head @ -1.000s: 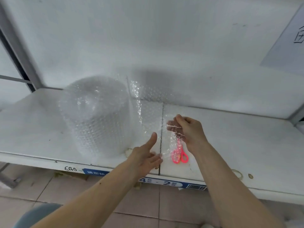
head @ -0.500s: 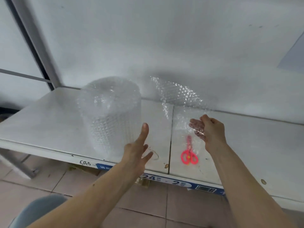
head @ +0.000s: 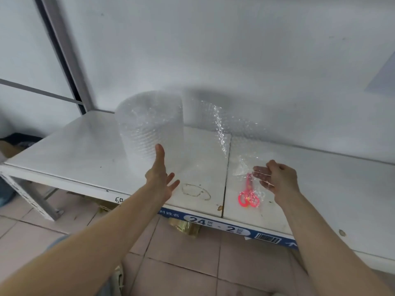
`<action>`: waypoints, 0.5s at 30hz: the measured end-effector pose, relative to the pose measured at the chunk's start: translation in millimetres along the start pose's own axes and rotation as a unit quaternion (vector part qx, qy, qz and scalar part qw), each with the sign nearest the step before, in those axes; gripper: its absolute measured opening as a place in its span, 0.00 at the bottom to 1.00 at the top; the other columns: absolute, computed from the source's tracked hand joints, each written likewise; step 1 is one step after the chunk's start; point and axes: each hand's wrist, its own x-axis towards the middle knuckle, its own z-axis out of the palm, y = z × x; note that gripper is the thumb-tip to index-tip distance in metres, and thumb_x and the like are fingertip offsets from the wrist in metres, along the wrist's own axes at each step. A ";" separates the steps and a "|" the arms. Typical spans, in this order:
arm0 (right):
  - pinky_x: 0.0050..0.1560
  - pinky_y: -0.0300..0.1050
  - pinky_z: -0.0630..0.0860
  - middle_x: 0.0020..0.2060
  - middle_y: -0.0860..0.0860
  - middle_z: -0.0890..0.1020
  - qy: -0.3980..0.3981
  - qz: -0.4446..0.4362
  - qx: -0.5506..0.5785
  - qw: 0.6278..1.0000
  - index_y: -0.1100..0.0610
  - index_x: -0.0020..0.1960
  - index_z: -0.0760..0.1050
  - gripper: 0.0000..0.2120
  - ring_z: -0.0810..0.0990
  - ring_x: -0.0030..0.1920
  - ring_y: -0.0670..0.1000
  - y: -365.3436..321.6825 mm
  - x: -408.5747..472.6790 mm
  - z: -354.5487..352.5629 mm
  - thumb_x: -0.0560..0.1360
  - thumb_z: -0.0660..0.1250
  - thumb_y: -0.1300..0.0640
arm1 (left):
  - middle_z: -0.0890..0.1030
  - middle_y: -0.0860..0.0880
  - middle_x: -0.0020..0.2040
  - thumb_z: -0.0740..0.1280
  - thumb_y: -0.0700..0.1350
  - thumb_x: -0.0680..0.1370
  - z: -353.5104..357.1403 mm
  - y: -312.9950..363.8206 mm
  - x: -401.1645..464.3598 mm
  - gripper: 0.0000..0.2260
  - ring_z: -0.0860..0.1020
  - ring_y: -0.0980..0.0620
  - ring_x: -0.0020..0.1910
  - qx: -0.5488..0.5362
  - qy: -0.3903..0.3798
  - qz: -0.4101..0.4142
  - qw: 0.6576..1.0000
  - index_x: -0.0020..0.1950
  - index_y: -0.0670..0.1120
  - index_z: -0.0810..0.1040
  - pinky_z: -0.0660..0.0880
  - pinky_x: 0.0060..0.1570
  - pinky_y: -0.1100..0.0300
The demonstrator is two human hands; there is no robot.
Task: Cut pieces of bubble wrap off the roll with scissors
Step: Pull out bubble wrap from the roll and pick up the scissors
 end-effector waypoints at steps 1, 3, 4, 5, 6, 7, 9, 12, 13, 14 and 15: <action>0.39 0.44 0.76 0.41 0.56 0.87 0.000 0.001 -0.001 1.000 0.59 0.52 0.73 0.05 0.84 0.40 0.55 0.4 -1.0 0.2 0.79 0.61 0.59 | 0.65 0.43 0.75 0.68 0.70 0.66 1.9 -4.5 0.0 0.46 0.74 0.43 0.65 0.002 0.000 -0.002 1.000 0.76 0.47 0.61 0.76 0.60 0.45; 0.39 0.44 0.76 0.41 0.57 0.87 0.000 -0.001 0.002 1.000 0.59 0.51 0.73 0.05 0.84 0.40 0.55 0.8 -2.7 -0.8 0.80 0.61 0.58 | 0.67 0.42 0.73 0.67 0.69 0.68 10.0 -21.8 -2.8 0.44 0.75 0.43 0.64 0.021 -0.024 -0.023 0.999 0.76 0.46 0.60 0.75 0.61 0.45; 0.39 0.44 0.76 0.41 0.58 0.87 0.001 -0.004 0.004 1.000 0.59 0.50 0.74 0.05 0.83 0.41 0.55 0.1 -3.5 -1.0 0.79 0.61 0.59 | 0.68 0.41 0.73 0.66 0.69 0.70 16.0 -32.2 -5.0 0.43 0.74 0.42 0.65 0.035 -0.049 -0.042 0.997 0.77 0.46 0.59 0.74 0.63 0.45; 0.39 0.44 0.75 0.41 0.58 0.87 0.002 -0.008 0.007 1.000 0.59 0.50 0.74 0.05 0.83 0.40 0.55 -1.5 -4.5 -1.0 0.79 0.61 0.59 | 0.67 0.40 0.73 0.64 0.68 0.72 23.5 -41.5 -7.1 0.42 0.73 0.41 0.66 0.043 -0.075 -0.069 0.994 0.77 0.45 0.58 0.72 0.64 0.45; 0.38 0.44 0.75 0.39 0.58 0.87 0.001 -0.012 0.012 1.000 0.59 0.50 0.74 0.05 0.84 0.39 0.56 -3.3 -5.9 -0.3 0.80 0.61 0.59 | 0.67 0.38 0.73 0.64 0.67 0.73 30.9 -49.0 -8.2 0.42 0.71 0.40 0.68 0.043 -0.093 -0.102 0.989 0.78 0.43 0.56 0.71 0.66 0.45; 0.36 0.44 0.76 0.37 0.57 0.87 -0.002 -0.016 0.019 1.000 0.59 0.51 0.73 0.05 0.85 0.37 0.55 -5.5 -7.5 0.3 0.80 0.61 0.59 | 0.66 0.37 0.74 0.64 0.66 0.74 38.9 -54.6 -8.1 0.42 0.69 0.39 0.70 0.038 -0.107 -0.132 0.985 0.78 0.42 0.55 0.68 0.67 0.45; 0.33 0.44 0.76 0.33 0.56 0.86 -0.014 -0.019 0.037 0.999 0.59 0.51 0.72 0.05 0.86 0.33 0.55 -10.1 -10.5 2.3 0.81 0.60 0.58 | 0.64 0.35 0.74 0.64 0.65 0.74 53.0 -61.1 -4.5 0.43 0.67 0.37 0.72 0.017 -0.132 -0.167 0.977 0.78 0.40 0.52 0.65 0.70 0.45; 0.32 0.45 0.76 0.32 0.56 0.86 -0.030 -0.016 0.062 0.998 0.60 0.49 0.71 0.06 0.86 0.32 0.56 -16.0 -11.9 5.6 0.82 0.59 0.57 | 0.64 0.36 0.74 0.64 0.65 0.74 66.7 -67.9 4.1 0.45 0.66 0.38 0.72 -0.026 -0.176 -0.186 0.966 0.79 0.41 0.48 0.64 0.71 0.45; 0.32 0.44 0.75 0.32 0.56 0.86 -0.034 -0.015 0.068 0.997 0.60 0.50 0.71 0.06 0.86 0.33 0.57 -17.6 -11.4 6.4 0.82 0.59 0.57 | 0.66 0.37 0.72 0.65 0.65 0.73 70.1 -70.0 7.5 0.46 0.68 0.39 0.71 -0.030 -0.186 -0.187 0.964 0.79 0.40 0.48 0.65 0.70 0.45; 0.32 0.45 0.75 0.32 0.56 0.86 -0.037 -0.015 0.070 0.997 0.60 0.50 0.71 0.06 0.86 0.32 0.57 -18.8 -10.7 6.7 0.82 0.59 0.57 | 0.69 0.39 0.69 0.67 0.63 0.73 72.3 -72.3 12.8 0.45 0.70 0.41 0.69 -0.037 -0.190 -0.185 0.964 0.78 0.40 0.51 0.68 0.68 0.45; 0.33 0.45 0.74 0.31 0.56 0.85 -0.037 -0.015 0.071 0.997 0.61 0.50 0.71 0.06 0.86 0.32 0.56 -19.6 -9.5 6.7 0.82 0.59 0.58 | 0.73 0.40 0.65 0.69 0.59 0.73 73.8 -74.1 18.5 0.42 0.74 0.43 0.65 -0.050 -0.186 -0.176 0.965 0.77 0.39 0.55 0.71 0.65 0.46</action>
